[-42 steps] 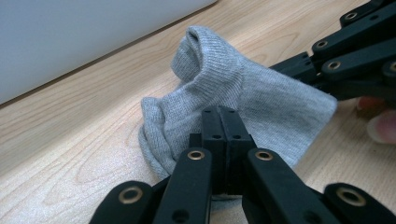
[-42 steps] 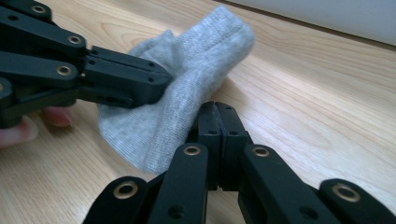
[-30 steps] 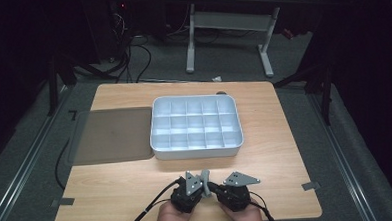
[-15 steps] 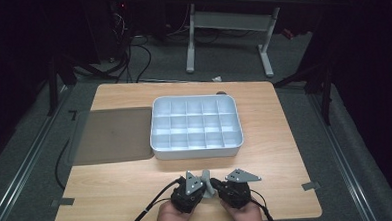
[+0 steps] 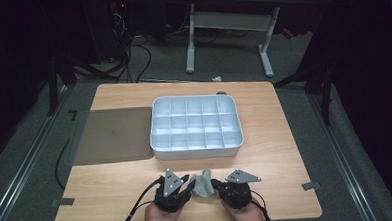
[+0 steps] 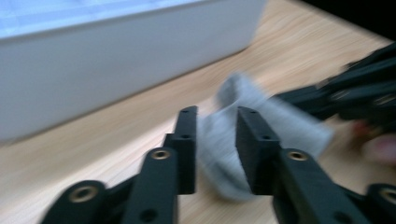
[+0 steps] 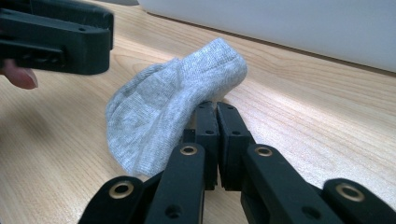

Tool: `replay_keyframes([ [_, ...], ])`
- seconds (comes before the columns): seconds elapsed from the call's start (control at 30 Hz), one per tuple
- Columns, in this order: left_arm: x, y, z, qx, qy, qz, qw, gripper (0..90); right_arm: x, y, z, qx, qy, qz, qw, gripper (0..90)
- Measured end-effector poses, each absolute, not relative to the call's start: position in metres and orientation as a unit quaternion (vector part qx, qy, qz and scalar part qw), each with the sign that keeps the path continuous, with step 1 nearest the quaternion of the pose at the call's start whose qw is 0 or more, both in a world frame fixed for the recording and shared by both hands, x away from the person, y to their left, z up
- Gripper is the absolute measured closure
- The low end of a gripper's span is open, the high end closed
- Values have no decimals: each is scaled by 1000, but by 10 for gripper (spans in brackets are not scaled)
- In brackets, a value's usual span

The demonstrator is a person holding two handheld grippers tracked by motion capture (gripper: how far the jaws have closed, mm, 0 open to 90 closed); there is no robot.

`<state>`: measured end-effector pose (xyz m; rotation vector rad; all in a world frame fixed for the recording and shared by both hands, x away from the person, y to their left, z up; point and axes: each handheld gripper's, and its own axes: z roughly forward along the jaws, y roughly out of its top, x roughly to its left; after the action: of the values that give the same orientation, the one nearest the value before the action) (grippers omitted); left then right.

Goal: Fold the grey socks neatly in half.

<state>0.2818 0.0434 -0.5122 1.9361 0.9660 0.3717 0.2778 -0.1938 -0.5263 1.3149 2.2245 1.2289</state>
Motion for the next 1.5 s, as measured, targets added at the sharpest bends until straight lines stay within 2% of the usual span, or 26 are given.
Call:
replay_keyframes([
  [0.03,282,43,-512,785,392,151,456,758,277,-194,-526,454,770,426,141,883],
  [0.07,282,45,-520,797,400,142,430,783,277,-194,-526,452,771,426,142,881],
  [0.2,279,37,-527,814,390,129,411,803,274,-193,-524,450,770,429,144,879],
  [0.57,284,17,-527,827,372,125,403,827,273,-194,-522,447,769,433,144,876],
  [1.0,287,-1,-527,838,350,124,400,898,273,-195,-522,443,770,434,148,879],
  [1.5,285,-19,-527,853,318,123,396,899,270,-199,-519,441,763,446,157,879],
])
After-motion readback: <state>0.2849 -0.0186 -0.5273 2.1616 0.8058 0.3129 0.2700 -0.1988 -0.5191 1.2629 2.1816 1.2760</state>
